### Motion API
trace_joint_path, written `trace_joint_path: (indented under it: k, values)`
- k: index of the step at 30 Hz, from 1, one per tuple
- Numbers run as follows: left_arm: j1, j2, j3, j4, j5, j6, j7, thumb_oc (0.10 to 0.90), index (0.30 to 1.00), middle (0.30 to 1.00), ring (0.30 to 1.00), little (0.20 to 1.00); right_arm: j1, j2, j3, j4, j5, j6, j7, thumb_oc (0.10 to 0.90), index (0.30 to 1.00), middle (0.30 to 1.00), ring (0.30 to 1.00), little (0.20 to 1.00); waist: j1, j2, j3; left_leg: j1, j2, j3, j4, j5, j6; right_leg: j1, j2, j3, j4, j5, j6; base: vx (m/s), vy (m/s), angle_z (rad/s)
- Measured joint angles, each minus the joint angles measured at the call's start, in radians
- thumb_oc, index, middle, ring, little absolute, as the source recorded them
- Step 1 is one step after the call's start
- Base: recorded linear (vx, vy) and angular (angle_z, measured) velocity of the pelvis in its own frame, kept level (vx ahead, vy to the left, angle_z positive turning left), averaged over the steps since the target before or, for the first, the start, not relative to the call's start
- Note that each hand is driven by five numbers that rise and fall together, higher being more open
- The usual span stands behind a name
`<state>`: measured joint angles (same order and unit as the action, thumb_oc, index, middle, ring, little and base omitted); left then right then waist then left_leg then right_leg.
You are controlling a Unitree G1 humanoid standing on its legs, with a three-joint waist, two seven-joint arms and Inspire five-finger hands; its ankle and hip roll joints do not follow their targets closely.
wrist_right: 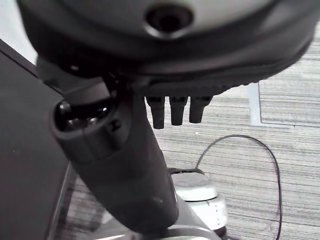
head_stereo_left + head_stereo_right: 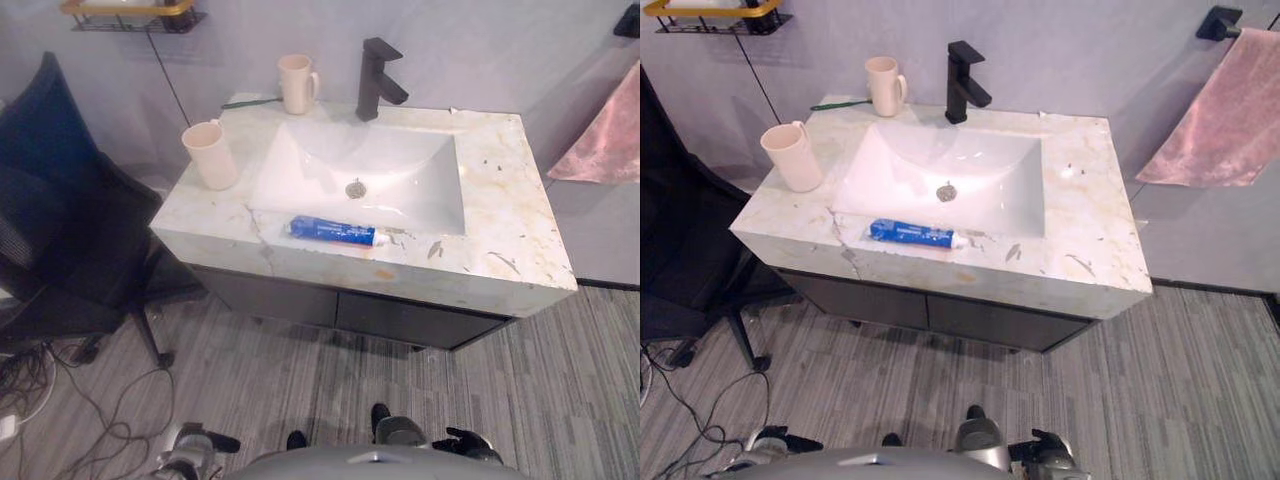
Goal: Organize the bathroom.
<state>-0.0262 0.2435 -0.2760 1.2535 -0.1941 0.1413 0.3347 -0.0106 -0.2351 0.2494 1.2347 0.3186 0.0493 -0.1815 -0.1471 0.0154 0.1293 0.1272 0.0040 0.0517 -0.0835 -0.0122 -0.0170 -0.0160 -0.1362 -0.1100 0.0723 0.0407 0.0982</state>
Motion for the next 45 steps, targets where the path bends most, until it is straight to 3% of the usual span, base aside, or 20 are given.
trace_joint_path:
  k: [4,7,10,13,18,22,26,28,30,35,40,42,44,45]
  values:
    - [0.038,0.001,0.055,-0.007,-0.044,-0.048,0.017,0.800,0.900,0.900,0.900,0.900,-0.012,0.006,0.002,-0.037,-0.039,0.009,-0.002,0.800,0.900,0.900,0.900,0.900,0.029,-0.019,-0.006,0.001,0.016,0.062,-0.005,-0.001,0.000,-0.007,0.014,-0.053,-0.034,0.044,-0.005,-0.10,-0.004,-0.36]
    - [0.067,0.018,0.063,-0.020,-0.066,-0.111,0.062,0.800,0.900,0.900,0.900,0.900,-0.013,0.009,0.018,-0.055,-0.037,0.017,-0.003,0.800,0.900,0.900,0.900,0.900,0.066,-0.045,-0.023,0.000,0.027,0.104,-0.005,-0.011,0.001,-0.005,-0.006,-0.177,-0.075,0.064,0.005,-0.03,-0.008,-0.42]
    - [0.082,0.032,0.100,-0.137,-0.115,-0.154,0.164,0.800,0.900,0.900,0.900,0.900,-0.004,0.008,0.014,-0.071,-0.033,0.047,-0.005,0.800,0.900,0.900,0.900,0.900,0.073,-0.059,-0.030,-0.001,0.039,0.103,-0.005,-0.002,-0.012,0.000,0.007,-0.187,-0.087,0.083,0.006,-0.01,0.001,-0.05]
    - [0.070,0.052,0.134,-0.328,-0.088,-0.205,0.359,0.800,0.900,0.900,0.900,0.900,-0.003,0.004,-0.006,-0.072,-0.010,0.068,-0.011,0.800,0.900,0.900,0.900,0.900,0.090,-0.054,-0.029,-0.004,0.047,0.105,-0.004,0.004,-0.017,0.007,0.018,-0.186,-0.115,0.100,-0.004,0.00,0.009,-0.04]
    - [0.072,0.200,0.152,-0.747,0.089,-0.177,0.627,0.800,0.900,0.900,0.900,0.900,0.006,0.002,-0.044,-0.073,0.007,0.090,-0.027,0.800,0.900,0.900,0.900,0.900,0.095,-0.033,-0.018,0.004,0.047,0.097,-0.005,0.006,-0.019,0.035,0.025,-0.188,-0.150,0.117,-0.005,-0.01,-0.021,0.04]
    - [0.069,0.301,0.266,-1.034,0.306,-0.163,0.734,0.800,0.900,0.900,0.900,0.900,0.026,-0.001,-0.067,-0.070,0.011,0.094,-0.026,0.800,0.900,0.900,0.900,0.900,0.100,-0.021,-0.017,0.006,0.048,0.088,-0.004,0.007,-0.021,0.041,0.026,-0.193,-0.151,0.118,-0.005,-0.04,-0.038,0.05]
    - [0.060,0.345,0.357,-1.191,0.377,-0.204,0.772,0.800,0.900,0.900,0.900,0.900,0.038,-0.004,-0.082,-0.062,0.012,0.093,-0.027,0.800,0.900,0.900,0.900,0.900,0.115,-0.009,-0.015,0.022,0.047,0.086,-0.005,0.006,-0.022,0.058,0.028,-0.195,-0.151,0.118,-0.005,-0.02,-0.021,0.02]
    - [0.064,0.352,0.390,-1.287,0.370,-0.211,0.749,0.800,0.900,0.900,0.900,0.900,0.036,-0.003,-0.082,-0.051,0.011,0.092,-0.027,0.800,0.900,0.900,0.900,0.900,0.121,-0.009,-0.015,0.021,0.047,0.082,-0.005,0.006,-0.023,0.059,0.025,-0.197,-0.151,0.117,-0.005,-0.03,-0.033,0.05]
    - [0.062,0.358,0.415,-1.366,0.369,-0.278,0.707,0.800,0.900,0.900,0.900,0.900,0.035,-0.003,-0.080,-0.038,0.011,0.093,-0.027,0.800,0.900,0.900,0.900,0.900,0.126,-0.014,-0.016,0.022,0.047,0.078,-0.006,0.007,-0.024,0.063,0.024,-0.201,-0.151,0.117,-0.005,-0.03,-0.032,0.07]
    - [-0.032,0.528,0.409,-1.526,0.260,-0.353,0.449,0.800,0.900,0.900,0.900,0.900,0.032,-0.001,-0.078,-0.009,0.011,0.094,-0.026,0.800,0.900,0.900,0.900,0.900,0.139,-0.013,-0.033,0.023,0.045,0.078,-0.006,0.008,-0.026,0.064,0.022,-0.201,-0.151,0.117,-0.004,-0.03,-0.015,0.01]
    - [-0.227,0.707,0.373,-1.548,0.046,-0.244,0.194,0.800,0.900,0.900,0.900,0.900,0.021,-0.004,-0.042,-0.002,0.011,0.104,-0.034,0.800,0.900,0.900,0.900,0.900,0.115,-0.007,-0.039,0.024,0.043,0.078,-0.006,0.010,-0.027,0.065,0.019,-0.201,-0.151,0.119,-0.003,-0.01,-0.001,0.00]
    - [-0.407,0.835,0.272,-1.500,-0.053,-0.130,0.028,0.800,0.900,0.900,0.900,0.900,0.004,-0.007,-0.022,0.013,0.008,0.121,-0.037,0.800,0.900,0.900,0.900,0.900,0.101,0.001,-0.049,0.026,0.042,0.081,-0.006,0.011,-0.027,0.066,0.019,-0.198,-0.151,0.120,-0.001,0.00,0.006,-0.02]
    - [-0.499,0.892,0.186,-1.471,-0.072,-0.084,-0.073,0.800,0.900,0.900,0.900,0.900,-0.004,-0.012,-0.022,0.021,0.003,0.120,-0.042,0.800,0.900,0.900,0.900,0.900,0.083,0.017,-0.056,0.033,0.039,0.086,-0.005,0.009,-0.027,0.069,0.018,-0.190,-0.151,0.121,-0.001,0.01,0.013,-0.09]
    - [-0.577,0.927,0.087,-1.451,-0.070,-0.057,-0.141,0.800,0.900,0.900,0.900,0.900,-0.006,-0.018,-0.022,0.024,0.004,0.121,-0.042,0.800,0.900,0.900,0.900,0.900,0.081,0.030,-0.062,0.036,0.039,0.091,-0.006,0.007,-0.029,0.070,0.018,-0.186,-0.151,0.121,-0.001,0.01,0.019,-0.12]
